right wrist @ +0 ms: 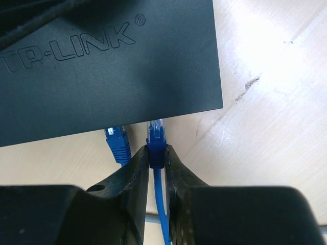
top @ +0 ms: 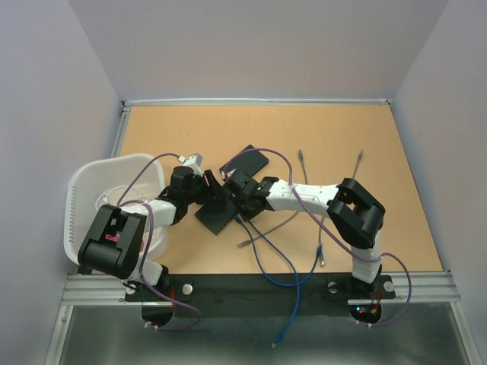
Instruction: Insert the plug into the switch port
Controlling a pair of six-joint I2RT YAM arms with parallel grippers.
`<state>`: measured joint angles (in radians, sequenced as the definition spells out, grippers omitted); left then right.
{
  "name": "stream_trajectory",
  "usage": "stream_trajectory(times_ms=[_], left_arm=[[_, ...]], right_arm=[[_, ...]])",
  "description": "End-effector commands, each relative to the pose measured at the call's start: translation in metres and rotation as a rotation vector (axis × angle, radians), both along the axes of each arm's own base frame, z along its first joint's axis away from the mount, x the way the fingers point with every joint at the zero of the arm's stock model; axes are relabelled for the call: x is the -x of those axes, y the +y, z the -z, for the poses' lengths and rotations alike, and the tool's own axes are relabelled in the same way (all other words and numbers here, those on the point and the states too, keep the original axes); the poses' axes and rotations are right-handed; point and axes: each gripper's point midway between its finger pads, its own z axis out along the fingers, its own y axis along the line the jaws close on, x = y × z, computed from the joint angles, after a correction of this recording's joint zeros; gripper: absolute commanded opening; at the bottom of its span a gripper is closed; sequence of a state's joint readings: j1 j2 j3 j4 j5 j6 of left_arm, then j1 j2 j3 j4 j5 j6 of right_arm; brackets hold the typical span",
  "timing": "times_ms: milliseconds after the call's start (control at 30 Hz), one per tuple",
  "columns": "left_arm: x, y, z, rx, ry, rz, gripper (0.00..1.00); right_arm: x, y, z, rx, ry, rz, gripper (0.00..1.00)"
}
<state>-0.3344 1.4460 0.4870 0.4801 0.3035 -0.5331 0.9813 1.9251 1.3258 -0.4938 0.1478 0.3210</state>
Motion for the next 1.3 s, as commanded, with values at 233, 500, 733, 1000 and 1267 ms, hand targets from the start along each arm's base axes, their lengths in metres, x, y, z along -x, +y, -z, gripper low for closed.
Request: stream_trajectory(times_ms=[233, 500, 733, 1000, 1267], left_arm=[[0.028, -0.024, 0.02, 0.04, 0.077, 0.095, 0.62], [0.034, -0.031, 0.027, 0.04, 0.077, 0.115, 0.6], [0.034, -0.033, 0.025, 0.033, 0.066, 0.117, 0.6], [0.036, -0.036, 0.029, 0.028, 0.072, 0.119, 0.59], [0.037, -0.04, 0.033, 0.033, 0.081, 0.129, 0.59]], right_arm=[[-0.028, 0.036, -0.04, -0.142, -0.096, 0.013, 0.0], [-0.028, 0.039, -0.053, -0.179, -0.129, -0.015, 0.0], [-0.019, 0.043, -0.056, -0.176, -0.196, -0.127, 0.0], [-0.022, 0.033, -0.063, -0.155, -0.28, -0.158, 0.01], [-0.022, 0.035, -0.063, -0.189, -0.303, -0.162, 0.0]])
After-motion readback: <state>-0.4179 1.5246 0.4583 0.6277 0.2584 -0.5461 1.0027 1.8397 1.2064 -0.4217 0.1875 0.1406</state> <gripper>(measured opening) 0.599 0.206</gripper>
